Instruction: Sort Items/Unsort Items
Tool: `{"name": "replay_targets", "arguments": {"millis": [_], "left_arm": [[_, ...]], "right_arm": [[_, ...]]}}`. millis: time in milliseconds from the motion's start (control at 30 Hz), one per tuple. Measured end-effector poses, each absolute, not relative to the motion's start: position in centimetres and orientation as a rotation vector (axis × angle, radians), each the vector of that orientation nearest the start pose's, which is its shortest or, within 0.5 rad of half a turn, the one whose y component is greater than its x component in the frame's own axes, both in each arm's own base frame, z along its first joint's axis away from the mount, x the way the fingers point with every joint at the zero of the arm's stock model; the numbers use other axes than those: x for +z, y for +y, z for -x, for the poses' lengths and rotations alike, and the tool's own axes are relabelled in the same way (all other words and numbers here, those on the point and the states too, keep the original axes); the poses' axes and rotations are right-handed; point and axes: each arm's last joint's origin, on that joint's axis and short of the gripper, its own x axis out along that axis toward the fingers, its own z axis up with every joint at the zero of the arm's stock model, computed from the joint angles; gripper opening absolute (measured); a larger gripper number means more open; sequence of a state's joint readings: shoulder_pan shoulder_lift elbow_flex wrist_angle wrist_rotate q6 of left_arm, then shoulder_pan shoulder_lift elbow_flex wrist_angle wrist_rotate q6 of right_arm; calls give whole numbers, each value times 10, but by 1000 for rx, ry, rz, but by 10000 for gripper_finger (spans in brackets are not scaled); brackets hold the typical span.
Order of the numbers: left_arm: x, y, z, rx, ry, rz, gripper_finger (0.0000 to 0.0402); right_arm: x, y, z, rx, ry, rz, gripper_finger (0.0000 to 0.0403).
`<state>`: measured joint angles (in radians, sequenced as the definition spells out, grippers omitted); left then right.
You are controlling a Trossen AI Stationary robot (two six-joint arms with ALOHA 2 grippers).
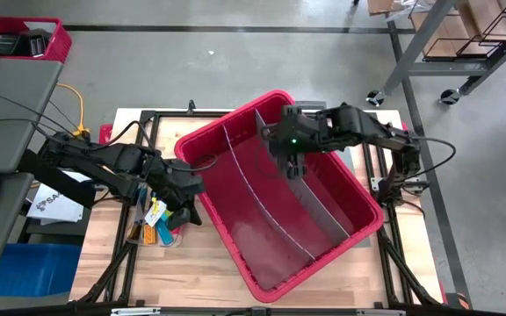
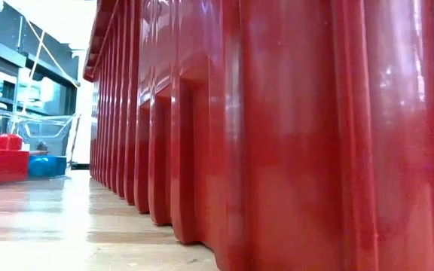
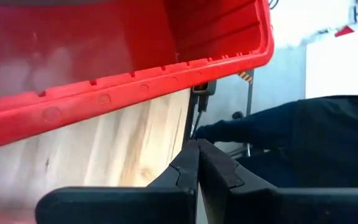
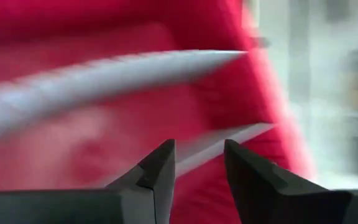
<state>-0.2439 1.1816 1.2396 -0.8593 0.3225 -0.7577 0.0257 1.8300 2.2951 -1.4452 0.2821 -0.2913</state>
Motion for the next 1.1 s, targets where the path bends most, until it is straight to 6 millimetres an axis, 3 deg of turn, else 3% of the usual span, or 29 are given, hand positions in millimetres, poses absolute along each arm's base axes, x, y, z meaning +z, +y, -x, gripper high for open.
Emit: {"name": "replay_targets", "arguments": {"millis": [100,200,267,367,600,733,900,1100], "left_arm": [[356,-65,-220,-203,946,745,0],[359,-66,-223,-226,900,742,0],[361,-66,-225,-241,869,741,0],[363,-67,-227,-241,852,778,0],[365,-70,-226,-311,872,796,0],[365,-70,-226,-315,869,796,0],[365,-74,-225,-337,869,789,0],[366,-77,-225,-346,870,782,0]], "right_arm": [[444,4,-333,-12,960,49,128],[442,4,-333,-62,977,-118,128],[434,-1,-334,-179,1017,-301,128],[413,-4,-333,-138,1191,-587,128],[369,14,-318,16,1477,-777,99],[350,7,-327,21,1368,-441,68],[366,3,-326,63,1243,9,38],[385,-5,-325,4,1222,725,29]]}}
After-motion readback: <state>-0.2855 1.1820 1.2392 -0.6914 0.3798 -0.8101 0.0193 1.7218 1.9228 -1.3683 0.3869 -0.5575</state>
